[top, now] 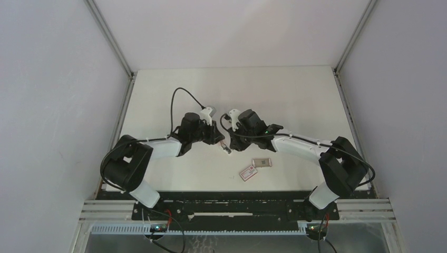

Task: Load the staples into the stapler

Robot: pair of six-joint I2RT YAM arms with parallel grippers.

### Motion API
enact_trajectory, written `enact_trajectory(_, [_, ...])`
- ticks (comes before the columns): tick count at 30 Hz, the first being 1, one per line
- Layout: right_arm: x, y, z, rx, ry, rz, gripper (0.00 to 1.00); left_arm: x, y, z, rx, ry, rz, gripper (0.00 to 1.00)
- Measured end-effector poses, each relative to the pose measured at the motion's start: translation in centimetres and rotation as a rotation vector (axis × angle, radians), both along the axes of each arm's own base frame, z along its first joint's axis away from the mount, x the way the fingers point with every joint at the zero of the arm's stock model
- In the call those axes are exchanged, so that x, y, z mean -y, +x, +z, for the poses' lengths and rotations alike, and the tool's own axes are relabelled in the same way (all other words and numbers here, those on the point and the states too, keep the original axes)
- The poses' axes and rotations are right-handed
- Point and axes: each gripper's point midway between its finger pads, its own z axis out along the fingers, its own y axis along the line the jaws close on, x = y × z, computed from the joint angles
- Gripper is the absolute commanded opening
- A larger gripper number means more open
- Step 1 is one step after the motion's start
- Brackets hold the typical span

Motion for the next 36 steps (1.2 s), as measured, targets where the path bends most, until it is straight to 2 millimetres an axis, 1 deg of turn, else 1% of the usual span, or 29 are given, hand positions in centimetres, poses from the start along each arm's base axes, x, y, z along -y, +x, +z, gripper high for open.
enact_trajectory(2, [-1.0, -0.6, 0.1, 0.021, 0.001, 0.026, 0.05, 0.8, -1.0, -0.3, -0.007, -0.001, -0.025, 0.15])
enact_trajectory(5, [-1.9, -0.7, 0.0, 0.051, 0.003, 0.039, 0.05, 1.7, -1.8, -0.2, -0.021, -0.016, -0.050, 0.15])
enact_trajectory(7, [-2.3, -0.6, -0.5, 0.062, -0.004, 0.041, 0.05, 2.1, -2.2, -0.1, -0.030, -0.024, -0.065, 0.15])
enact_trajectory(10, [-2.4, -0.4, -1.5, 0.063, -0.028, 0.039, 0.05, 2.5, -2.6, -0.1, -0.044, -0.035, -0.074, 0.18])
enact_trajectory(13, [-2.2, -0.2, -2.8, 0.055, -0.058, 0.035, 0.05, 2.5, -2.7, -0.1, -0.050, -0.040, -0.078, 0.23])
enact_trajectory(17, [-1.9, 0.0, -3.8, 0.050, -0.086, 0.026, 0.05, 2.3, -2.8, -0.4, -0.061, -0.028, -0.069, 0.31])
enact_trajectory(26, [-1.9, 0.2, -4.1, 0.054, -0.092, 0.021, 0.05, 1.7, -2.6, -1.0, -0.081, 0.003, -0.029, 0.44])
enact_trajectory(31, [-1.9, 0.1, -4.5, 0.047, -0.099, 0.023, 0.05, 1.4, -2.5, -1.2, -0.083, 0.014, -0.013, 0.46])
enact_trajectory(36, [-1.9, 0.1, -4.7, 0.043, -0.103, 0.023, 0.05, 1.3, -2.3, -0.9, -0.075, 0.016, 0.000, 0.47])
